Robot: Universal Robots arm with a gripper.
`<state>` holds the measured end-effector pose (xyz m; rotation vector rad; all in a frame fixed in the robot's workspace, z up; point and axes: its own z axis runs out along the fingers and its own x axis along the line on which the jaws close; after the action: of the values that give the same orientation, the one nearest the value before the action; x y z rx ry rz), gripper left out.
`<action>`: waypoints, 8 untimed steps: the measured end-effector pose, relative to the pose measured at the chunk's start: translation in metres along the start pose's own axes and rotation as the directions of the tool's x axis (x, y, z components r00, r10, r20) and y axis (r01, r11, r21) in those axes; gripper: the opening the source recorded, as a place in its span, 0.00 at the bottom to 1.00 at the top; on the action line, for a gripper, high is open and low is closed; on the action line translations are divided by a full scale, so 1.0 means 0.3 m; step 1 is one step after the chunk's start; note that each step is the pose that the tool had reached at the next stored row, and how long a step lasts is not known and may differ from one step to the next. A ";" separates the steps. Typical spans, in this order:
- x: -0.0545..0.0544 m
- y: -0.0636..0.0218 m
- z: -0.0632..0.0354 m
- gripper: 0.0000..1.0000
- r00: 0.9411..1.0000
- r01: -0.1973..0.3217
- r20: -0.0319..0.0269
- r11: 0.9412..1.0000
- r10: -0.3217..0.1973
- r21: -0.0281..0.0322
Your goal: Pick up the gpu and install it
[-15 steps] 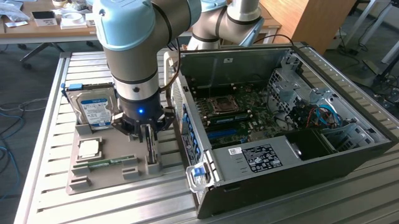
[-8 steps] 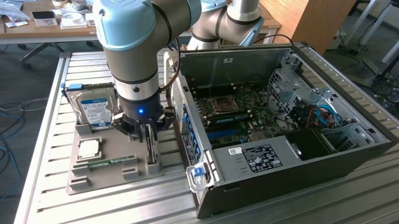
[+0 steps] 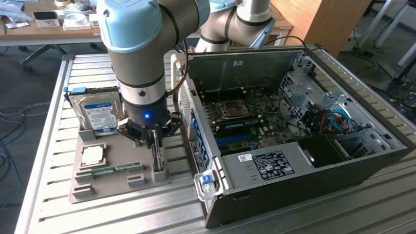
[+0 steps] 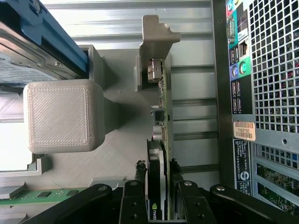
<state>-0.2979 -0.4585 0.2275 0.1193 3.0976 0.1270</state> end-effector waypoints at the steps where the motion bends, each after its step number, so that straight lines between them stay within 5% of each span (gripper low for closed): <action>1: 0.000 0.000 0.000 0.33 1.000 0.000 0.000 1.000 0.000 0.000; 8: -0.002 0.000 0.000 0.33 1.000 0.000 0.000 1.000 0.000 0.000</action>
<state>-0.2973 -0.4586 0.2274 0.1196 3.0975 0.1272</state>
